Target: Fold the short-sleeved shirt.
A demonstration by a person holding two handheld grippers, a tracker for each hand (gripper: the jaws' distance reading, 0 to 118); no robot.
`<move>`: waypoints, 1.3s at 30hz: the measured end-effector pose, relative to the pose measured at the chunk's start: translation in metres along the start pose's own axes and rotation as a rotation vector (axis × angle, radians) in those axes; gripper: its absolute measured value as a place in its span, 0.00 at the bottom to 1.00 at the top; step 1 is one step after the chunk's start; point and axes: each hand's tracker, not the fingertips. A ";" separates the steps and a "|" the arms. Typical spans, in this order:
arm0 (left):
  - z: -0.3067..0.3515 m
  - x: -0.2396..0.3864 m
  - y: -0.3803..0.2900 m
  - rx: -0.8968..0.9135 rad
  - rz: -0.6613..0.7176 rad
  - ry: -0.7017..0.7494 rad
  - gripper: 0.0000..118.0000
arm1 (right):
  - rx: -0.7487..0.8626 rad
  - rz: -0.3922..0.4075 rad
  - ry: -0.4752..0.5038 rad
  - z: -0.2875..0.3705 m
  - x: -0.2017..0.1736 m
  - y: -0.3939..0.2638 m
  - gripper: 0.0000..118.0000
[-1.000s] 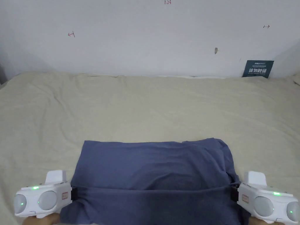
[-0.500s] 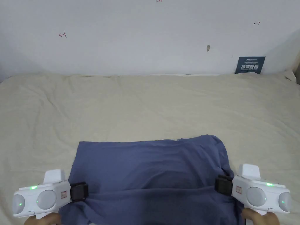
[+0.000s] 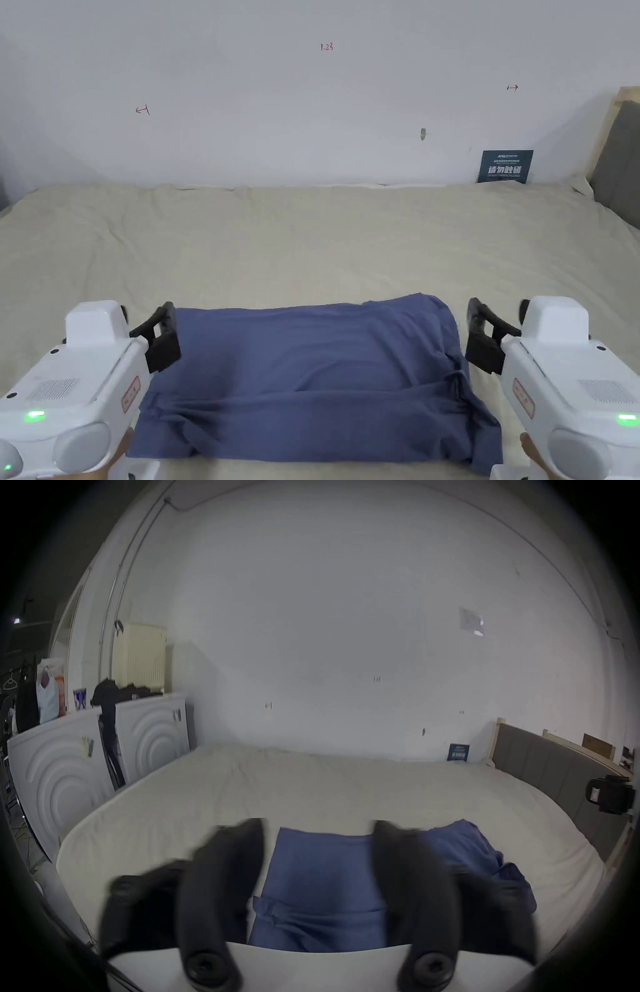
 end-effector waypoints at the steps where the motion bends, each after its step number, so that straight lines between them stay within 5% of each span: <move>1: 0.006 0.002 -0.002 0.014 -0.004 0.003 0.08 | 0.010 0.011 -0.006 0.006 -0.001 -0.001 0.16; 2: 0.008 0.004 -0.003 0.018 -0.011 0.006 0.01 | 0.015 0.018 -0.010 0.010 -0.001 -0.002 0.02; 10: 0.008 -0.005 -0.031 -0.114 0.004 -0.033 0.00 | 0.003 0.015 -0.010 0.022 0.008 -0.011 0.01; 21: -0.088 -0.067 -0.101 -0.579 0.092 0.012 0.03 | -0.050 0.016 -0.020 0.003 0.017 -0.021 0.01; 23: -0.089 -0.065 -0.102 -0.655 0.102 0.009 0.22 | -0.068 0.020 -0.024 -0.005 0.016 -0.024 0.01; 26: -0.109 -0.072 -0.119 -0.734 0.145 0.040 0.81 | -0.098 0.028 -0.032 -0.019 0.015 -0.031 0.01; 28: -0.119 -0.073 -0.128 -0.759 0.145 0.053 0.90 | -0.122 0.026 -0.037 -0.028 0.013 -0.036 0.01; 31: -0.136 -0.075 -0.142 -0.806 0.123 0.098 0.80 | -0.166 0.018 -0.043 -0.043 0.014 -0.044 0.02; 33: -0.142 -0.074 -0.150 -0.827 0.119 0.098 0.57 | -0.195 0.013 -0.048 -0.052 0.014 -0.051 0.02; 34: -0.150 -0.080 -0.159 -0.838 0.126 0.095 0.37 | -0.211 0.011 -0.049 -0.057 0.015 -0.055 0.02; 36: -0.149 -0.080 -0.165 -0.827 0.135 0.109 0.34 | -0.245 0.001 -0.052 -0.066 0.016 -0.062 0.02; 38: -0.139 -0.074 -0.154 -0.789 0.137 0.113 0.06 | -0.306 -0.020 -0.061 -0.078 0.021 -0.072 0.04; 39: -0.137 -0.074 -0.153 -0.775 0.137 0.100 0.06 | -0.334 -0.023 -0.065 -0.084 0.023 -0.077 0.09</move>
